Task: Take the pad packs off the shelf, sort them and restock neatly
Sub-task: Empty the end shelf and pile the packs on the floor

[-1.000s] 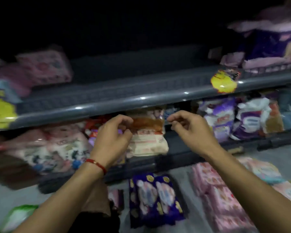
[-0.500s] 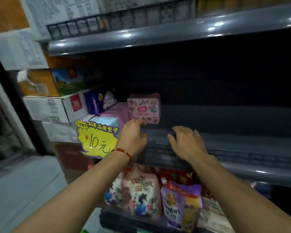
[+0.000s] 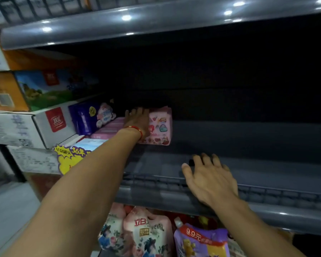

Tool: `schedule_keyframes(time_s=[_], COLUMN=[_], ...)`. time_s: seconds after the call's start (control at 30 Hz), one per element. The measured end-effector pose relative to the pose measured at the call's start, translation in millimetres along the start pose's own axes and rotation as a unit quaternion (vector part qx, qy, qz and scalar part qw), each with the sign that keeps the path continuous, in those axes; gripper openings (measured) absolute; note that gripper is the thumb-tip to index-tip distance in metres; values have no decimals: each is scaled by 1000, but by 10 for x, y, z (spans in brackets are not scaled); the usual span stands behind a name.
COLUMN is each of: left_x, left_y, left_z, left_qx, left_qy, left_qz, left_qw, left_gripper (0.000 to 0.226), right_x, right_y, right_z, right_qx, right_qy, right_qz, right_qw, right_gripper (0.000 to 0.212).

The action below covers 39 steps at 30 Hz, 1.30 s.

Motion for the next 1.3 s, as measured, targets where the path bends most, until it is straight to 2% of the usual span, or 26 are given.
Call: schedule_keyframes(time_s=[0.17,0.23,0.3,0.43,0.57,0.67,0.77,0.87,0.97,1.0,1.1,1.17,1.23,1.3], left_x=[85,149,168,274,655,1030,1474,1853,1877,1812,1497,1229,960,636], left_y=[-92,-173,-298,-626,-928,-1040,-1199,-1498,-1861,-2006,-2527,-2935,-3361,-3802], left_z=[20,-30,-92,-154,-393,-621,-980,-1448,-2034,-2267,-2994,-3468,-3900,-4296], left_qx=[-1,-26,-65,-73,-66,-49,-79,-102,-68,-60,-58,-55,-31,13], left_qy=[44,57,47,18,-54,-128,-228,-320,-449,-486,-545,-597,-653,-670], left_qz=[-21,-48,-77,-94,-188,-225,-266,-280,-194,-156,-53,40,122,184], left_qw=[999,997,994,993,978,965,933,899,870,858,835,800,747,719], left_gripper=[90,82,71,59,44,31,16,16,18,19,21,23,25,37], right_x=[23,34,55,171,430,670,930,1177,1318,1312,1173,1054,982,911], right_y=[-22,-21,-33,-67,-213,-428,-630,-895,-1396,-1605,-2345,-2881,-3385,-3823], right_z=[19,23,16,-9,-80,-204,-526,-1037,-1600,-1815,-2474,-2943,-3398,-3783], right_qx=[-1,-1,-1,17,63,80,-3,-123,-180,-193,-268,-332,-392,-450], right_qy=[-14,-8,11,96,211,262,357,480,565,581,631,629,615,592], right_qz=[-10,-11,-10,-8,-75,-142,-183,-171,-137,-135,-113,-111,-125,-138], right_qw=[1000,1000,1000,995,973,951,916,852,794,779,719,694,672,654], right_gripper=[69,70,71,66,51,49,63,92,98,91,48,28,19,20])
Point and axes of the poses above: each hand's wrist, its own y-axis towards the middle knuckle, its own x-axis out of the back of the hand, z = x × y, the point moved 4 cm from there along y, towards the middle knuckle, and after that the axes turned 11 degrees about -z, right-handed, at the moved point
